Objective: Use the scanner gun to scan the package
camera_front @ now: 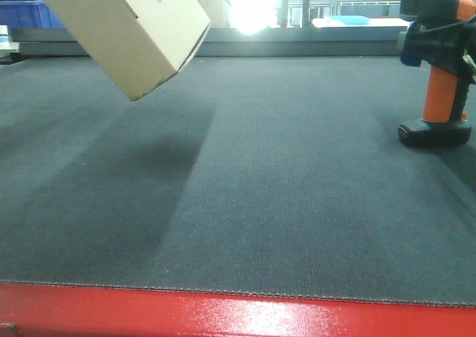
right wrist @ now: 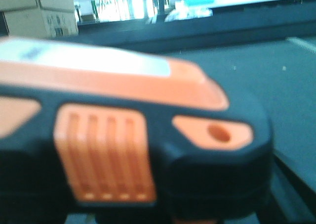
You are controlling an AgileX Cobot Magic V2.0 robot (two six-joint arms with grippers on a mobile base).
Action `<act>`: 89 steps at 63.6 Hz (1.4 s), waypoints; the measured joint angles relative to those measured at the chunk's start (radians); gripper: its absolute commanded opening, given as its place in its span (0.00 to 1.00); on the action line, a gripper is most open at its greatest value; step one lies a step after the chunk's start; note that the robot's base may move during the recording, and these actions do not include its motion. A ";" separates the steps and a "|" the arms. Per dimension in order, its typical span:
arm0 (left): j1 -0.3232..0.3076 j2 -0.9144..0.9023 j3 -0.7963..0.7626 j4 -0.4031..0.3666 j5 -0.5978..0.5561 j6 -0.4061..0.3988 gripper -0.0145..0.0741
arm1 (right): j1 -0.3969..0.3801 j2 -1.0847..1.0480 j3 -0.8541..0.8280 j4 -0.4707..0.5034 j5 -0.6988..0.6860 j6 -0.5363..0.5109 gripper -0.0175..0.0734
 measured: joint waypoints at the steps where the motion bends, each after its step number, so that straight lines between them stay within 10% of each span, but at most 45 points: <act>1: 0.000 0.000 0.000 0.000 0.000 0.000 0.04 | 0.000 0.000 0.000 0.000 0.010 0.000 0.81; 27: 0.000 0.000 0.000 0.034 0.000 0.000 0.04 | 0.000 -0.118 0.000 0.016 0.274 -0.073 0.81; 67: -0.005 0.090 0.000 0.453 -0.005 0.000 0.04 | 0.000 -0.543 0.125 0.048 0.659 -0.134 0.79; 89: -0.008 0.148 0.000 0.515 -0.013 0.000 0.07 | 0.000 -0.815 0.132 0.030 0.781 -0.143 0.01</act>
